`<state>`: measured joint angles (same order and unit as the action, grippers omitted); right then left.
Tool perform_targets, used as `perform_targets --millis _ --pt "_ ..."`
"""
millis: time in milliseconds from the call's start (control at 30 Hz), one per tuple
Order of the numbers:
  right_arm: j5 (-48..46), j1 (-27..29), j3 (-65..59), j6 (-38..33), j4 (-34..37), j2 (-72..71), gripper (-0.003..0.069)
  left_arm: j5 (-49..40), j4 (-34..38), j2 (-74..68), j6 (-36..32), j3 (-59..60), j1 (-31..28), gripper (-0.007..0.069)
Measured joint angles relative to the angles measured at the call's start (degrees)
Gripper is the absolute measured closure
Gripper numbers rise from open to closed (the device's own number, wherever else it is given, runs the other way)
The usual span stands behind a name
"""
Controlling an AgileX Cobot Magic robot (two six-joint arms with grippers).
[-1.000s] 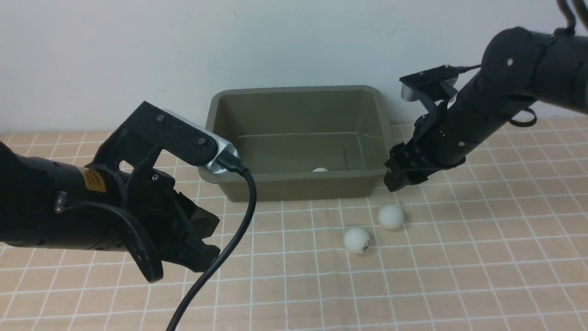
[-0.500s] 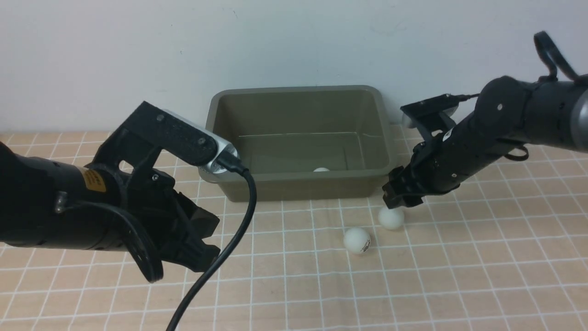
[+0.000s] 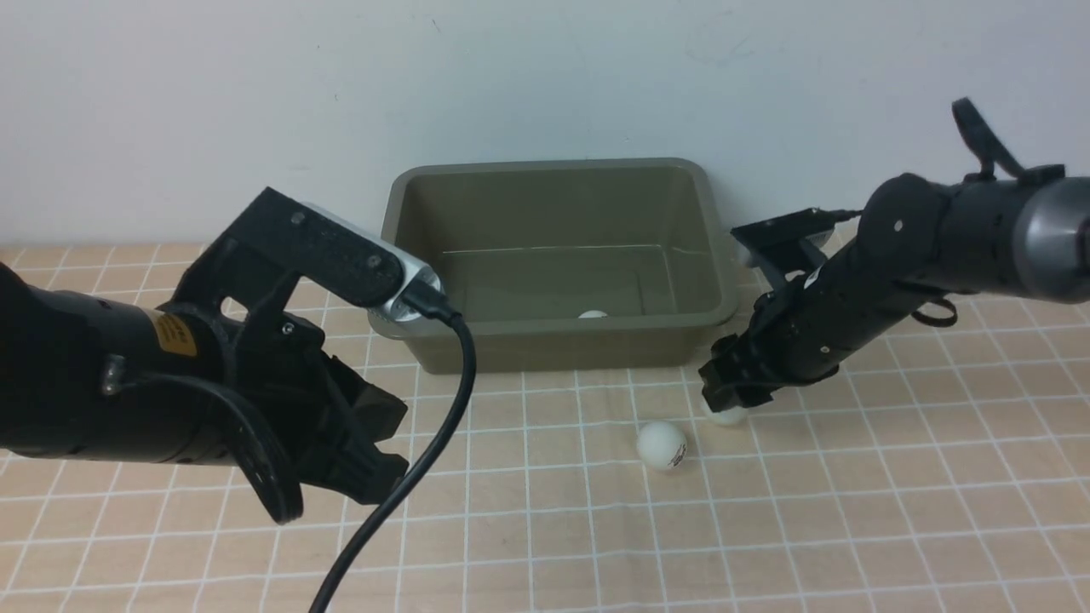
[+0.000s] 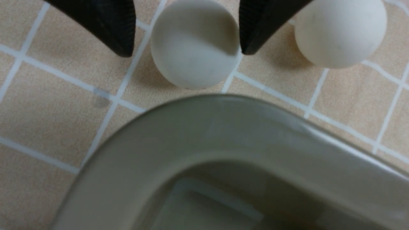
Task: Put the table tennis balls into the box on the light coffee tablecloth.
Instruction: 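Reach for and grasp a ping pong ball on the table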
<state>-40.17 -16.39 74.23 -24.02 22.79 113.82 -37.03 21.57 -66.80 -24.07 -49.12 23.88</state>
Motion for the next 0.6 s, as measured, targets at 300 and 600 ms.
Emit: perform_targets --millis 300,600 --pt "0.3 0.0 0.0 -3.4 3.9 2.2 0.0289 0.0 0.0 0.0 0.0 0.0 0.0 0.0693" --pt "-4.9 4.2 0.0 -0.4 -9.3 -5.1 0.0294 0.0 0.0 0.0 0.0 0.0 0.0 0.0693"
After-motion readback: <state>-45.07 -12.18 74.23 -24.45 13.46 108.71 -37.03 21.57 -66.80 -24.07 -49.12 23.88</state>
